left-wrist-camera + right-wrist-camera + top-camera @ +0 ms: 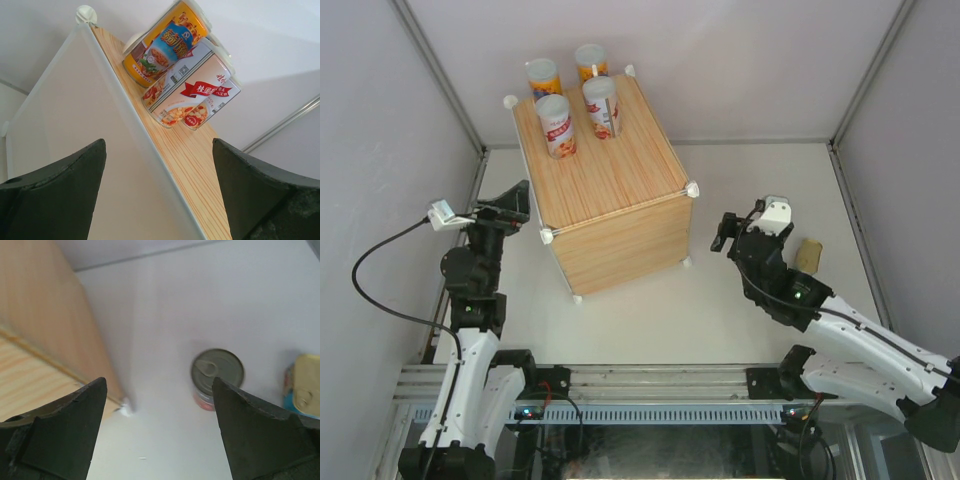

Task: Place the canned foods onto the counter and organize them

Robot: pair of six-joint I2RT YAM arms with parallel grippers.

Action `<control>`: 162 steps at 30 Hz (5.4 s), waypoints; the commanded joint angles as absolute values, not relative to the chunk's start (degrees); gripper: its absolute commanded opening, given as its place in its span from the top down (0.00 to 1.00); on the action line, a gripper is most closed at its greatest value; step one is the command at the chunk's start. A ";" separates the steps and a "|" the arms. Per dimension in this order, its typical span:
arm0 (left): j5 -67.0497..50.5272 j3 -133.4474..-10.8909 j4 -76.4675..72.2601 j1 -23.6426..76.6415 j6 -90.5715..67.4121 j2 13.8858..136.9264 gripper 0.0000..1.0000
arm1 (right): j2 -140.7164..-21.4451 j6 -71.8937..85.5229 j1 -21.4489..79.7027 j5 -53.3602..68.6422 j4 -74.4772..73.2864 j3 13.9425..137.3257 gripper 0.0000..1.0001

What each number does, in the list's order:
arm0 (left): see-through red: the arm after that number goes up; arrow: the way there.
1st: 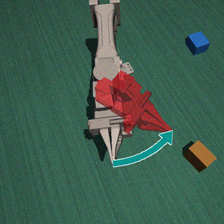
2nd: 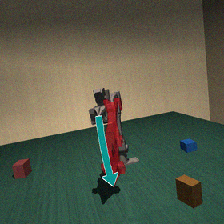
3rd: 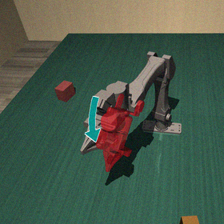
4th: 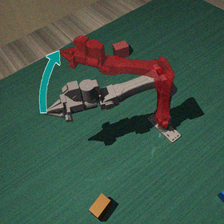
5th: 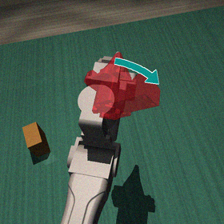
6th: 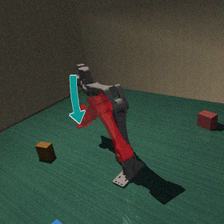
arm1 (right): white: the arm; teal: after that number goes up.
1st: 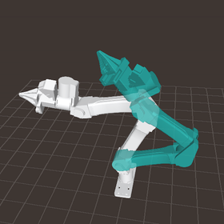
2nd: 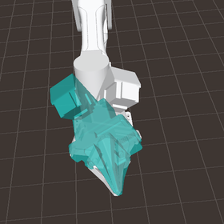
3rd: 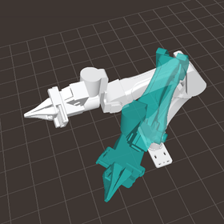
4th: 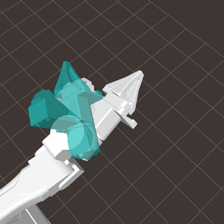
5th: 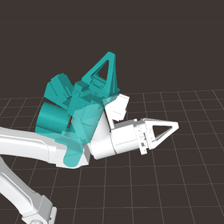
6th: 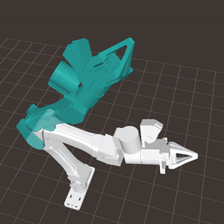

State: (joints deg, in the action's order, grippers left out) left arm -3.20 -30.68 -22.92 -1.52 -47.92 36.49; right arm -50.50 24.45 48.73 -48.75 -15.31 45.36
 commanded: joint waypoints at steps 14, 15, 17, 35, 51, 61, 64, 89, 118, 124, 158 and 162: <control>-3.47 -29.49 -24.08 -1.10 -48.63 36.30 0.09 | -48.83 67.97 23.19 -44.12 -34.97 38.95 0.14; -3.47 -29.45 -24.08 -1.09 -48.68 36.30 0.09 | -49.05 69.01 22.63 -44.27 -35.62 38.94 0.14; -3.60 -29.58 -24.08 -0.99 -48.78 36.33 0.09 | -49.47 69.58 21.26 -43.79 -35.66 38.96 0.13; -3.95 -29.54 -24.26 -0.77 -48.96 36.02 0.09 | -55.51 61.53 13.14 -33.61 -27.36 38.85 0.11; -4.22 -29.27 -25.21 -0.78 -49.81 36.68 0.09 | -55.52 40.94 24.18 -35.61 -17.32 38.20 0.07; -4.47 -29.28 -25.21 -0.70 -49.66 36.49 0.09 | -63.69 35.81 26.30 -34.54 -16.96 41.45 0.02; -4.34 -29.19 -25.22 -0.65 -49.30 36.32 0.09 | -64.79 35.23 26.24 -34.45 -16.70 41.53 0.01; -3.87 -29.16 -25.22 -0.52 -49.04 36.91 0.09 | -73.01 31.92 23.24 -30.94 -11.11 42.60 0.03; -3.95 -28.92 -25.18 -0.49 -49.22 36.13 0.09 | -71.53 28.99 25.21 -32.60 -10.26 43.20 1.00; -3.96 -28.92 -25.20 -0.50 -49.28 35.91 0.09 | -68.43 28.37 26.06 -33.13 -10.89 43.16 1.00; -2.68 -28.65 -25.22 -0.42 -48.56 35.73 0.09 | -51.52 9.93 51.93 -55.97 -18.84 71.08 1.00; -2.61 -28.72 -25.20 -0.51 -48.54 35.63 0.09 | -55.08 3.16 55.43 -57.21 -13.86 77.07 1.00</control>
